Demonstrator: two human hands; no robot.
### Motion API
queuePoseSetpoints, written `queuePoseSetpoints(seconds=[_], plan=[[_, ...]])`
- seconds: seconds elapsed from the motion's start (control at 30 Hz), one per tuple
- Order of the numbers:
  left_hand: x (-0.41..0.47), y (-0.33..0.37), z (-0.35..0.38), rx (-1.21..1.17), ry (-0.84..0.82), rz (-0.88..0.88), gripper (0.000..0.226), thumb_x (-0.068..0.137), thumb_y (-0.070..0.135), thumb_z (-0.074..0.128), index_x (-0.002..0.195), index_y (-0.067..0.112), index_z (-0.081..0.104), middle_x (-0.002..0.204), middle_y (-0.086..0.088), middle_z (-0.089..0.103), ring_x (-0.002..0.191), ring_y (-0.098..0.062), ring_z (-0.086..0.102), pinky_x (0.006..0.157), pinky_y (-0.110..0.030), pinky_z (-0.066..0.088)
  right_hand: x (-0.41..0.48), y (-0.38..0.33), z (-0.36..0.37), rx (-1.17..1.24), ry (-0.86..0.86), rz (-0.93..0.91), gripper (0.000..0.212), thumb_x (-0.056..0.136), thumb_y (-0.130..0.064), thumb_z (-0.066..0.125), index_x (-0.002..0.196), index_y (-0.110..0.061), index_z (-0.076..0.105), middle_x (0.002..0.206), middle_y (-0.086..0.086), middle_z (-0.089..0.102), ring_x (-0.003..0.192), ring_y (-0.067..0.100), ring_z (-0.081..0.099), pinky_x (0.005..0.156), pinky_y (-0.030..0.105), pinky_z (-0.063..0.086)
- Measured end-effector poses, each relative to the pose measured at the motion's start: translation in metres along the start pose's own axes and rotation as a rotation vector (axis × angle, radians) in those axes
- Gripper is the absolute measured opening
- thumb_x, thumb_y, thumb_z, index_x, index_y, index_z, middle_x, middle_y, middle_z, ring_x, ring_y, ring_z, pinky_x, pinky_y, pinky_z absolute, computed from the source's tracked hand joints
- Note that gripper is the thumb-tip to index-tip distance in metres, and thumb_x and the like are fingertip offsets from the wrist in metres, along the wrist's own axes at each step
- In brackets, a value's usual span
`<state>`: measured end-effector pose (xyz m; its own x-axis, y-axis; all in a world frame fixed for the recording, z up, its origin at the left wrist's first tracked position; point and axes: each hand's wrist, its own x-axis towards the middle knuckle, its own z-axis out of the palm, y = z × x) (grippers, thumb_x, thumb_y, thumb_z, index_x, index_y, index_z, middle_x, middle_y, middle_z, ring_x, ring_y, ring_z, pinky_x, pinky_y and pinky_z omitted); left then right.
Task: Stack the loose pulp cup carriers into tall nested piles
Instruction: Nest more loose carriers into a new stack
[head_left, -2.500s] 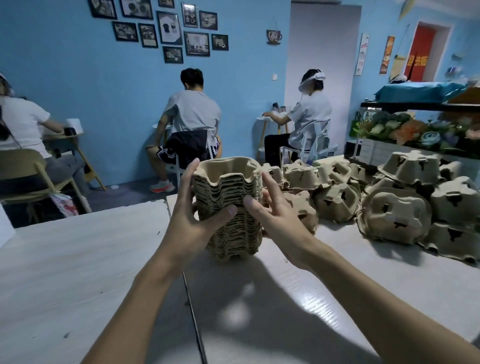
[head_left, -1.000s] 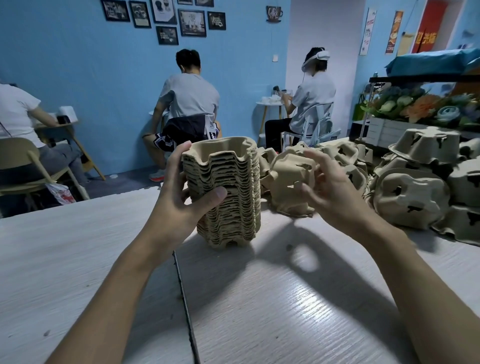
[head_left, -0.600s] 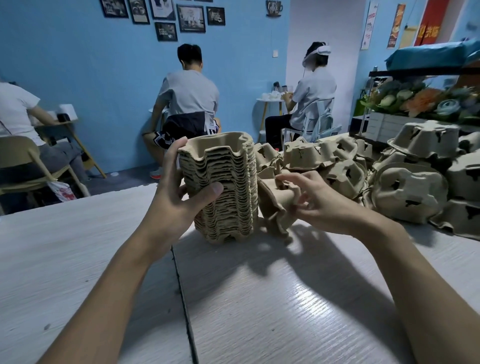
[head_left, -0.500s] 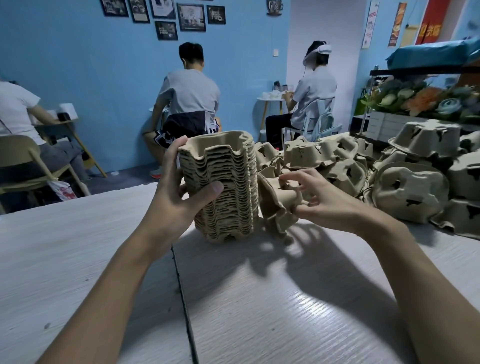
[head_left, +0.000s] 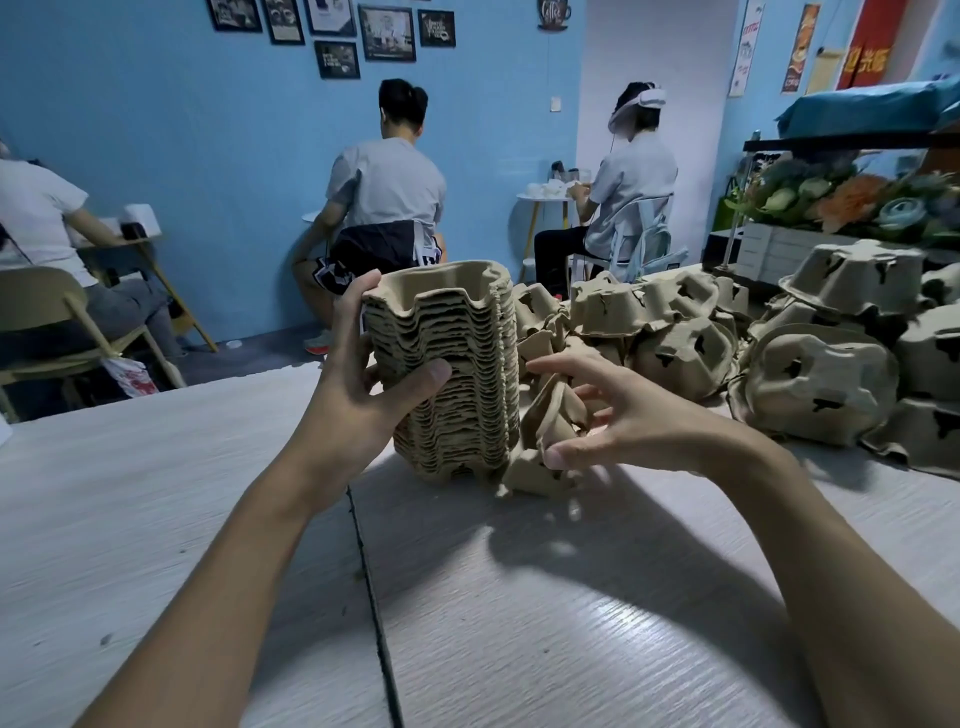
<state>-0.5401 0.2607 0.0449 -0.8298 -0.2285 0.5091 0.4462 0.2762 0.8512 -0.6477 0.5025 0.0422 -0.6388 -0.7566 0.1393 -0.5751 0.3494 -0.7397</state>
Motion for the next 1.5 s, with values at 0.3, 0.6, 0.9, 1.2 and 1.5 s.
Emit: queuePoseSetpoints(seconds=[0.3, 0.6, 0.9, 1.2, 1.5], plan=[[0.000, -0.001, -0.002, 0.000, -0.003, -0.001, 0.078, 0.074, 0.030, 0.079, 0.135, 0.056, 0.036, 0.122, 0.009, 0.067, 0.111, -0.010, 0.064, 0.095, -0.034, 0.053, -0.006, 0.008, -0.011, -0.005, 0.159, 0.025, 0.057, 0.073, -0.020, 0.083, 0.119, -0.039, 0.055, 0.105, -0.003, 0.067, 0.093, 0.016, 0.067, 0.092, 0.045, 0.054], [-0.001, 0.000, -0.003, -0.044, -0.014, -0.035, 0.087, 0.070, 0.038, 0.085, 0.138, 0.058, 0.035, 0.128, 0.014, 0.064, 0.117, -0.010, 0.062, 0.100, -0.034, 0.050, -0.009, -0.032, -0.016, 0.514, 0.706, -0.221, 0.063, 0.070, -0.022, 0.077, 0.127, -0.022, 0.050, 0.113, 0.003, 0.063, 0.102, 0.014, 0.066, 0.083, 0.027, 0.055], [0.000, 0.004, 0.003, -0.038, -0.052, -0.036, 0.099, 0.068, 0.033, 0.082, 0.146, 0.055, 0.024, 0.124, 0.022, 0.063, 0.117, -0.003, 0.062, 0.095, -0.029, 0.051, 0.027, -0.093, -0.011, 0.469, 0.554, -0.335, 0.069, 0.067, -0.034, 0.083, 0.127, -0.021, 0.052, 0.123, 0.008, 0.063, 0.107, 0.017, 0.067, 0.091, 0.036, 0.056], [0.001, 0.006, 0.001, -0.037, -0.031, 0.019, 0.117, 0.067, 0.030, 0.083, 0.149, 0.055, 0.003, 0.135, 0.011, 0.060, 0.121, -0.004, 0.060, 0.086, -0.021, 0.054, 0.037, -0.081, 0.001, 0.315, 0.311, -0.245, 0.083, 0.064, -0.045, 0.084, 0.138, -0.042, 0.045, 0.134, -0.001, 0.055, 0.120, 0.008, 0.058, 0.096, 0.029, 0.053], [0.003, 0.008, 0.002, 0.015, -0.047, 0.074, 0.077, 0.073, 0.037, 0.079, 0.137, 0.050, 0.039, 0.124, 0.015, 0.061, 0.113, -0.008, 0.062, 0.086, -0.021, 0.051, 0.033, 0.004, 0.016, -0.044, 0.683, -0.023, 0.034, 0.096, -0.032, 0.060, 0.127, -0.017, 0.058, 0.123, 0.002, 0.062, 0.115, 0.017, 0.058, 0.102, 0.044, 0.046]])
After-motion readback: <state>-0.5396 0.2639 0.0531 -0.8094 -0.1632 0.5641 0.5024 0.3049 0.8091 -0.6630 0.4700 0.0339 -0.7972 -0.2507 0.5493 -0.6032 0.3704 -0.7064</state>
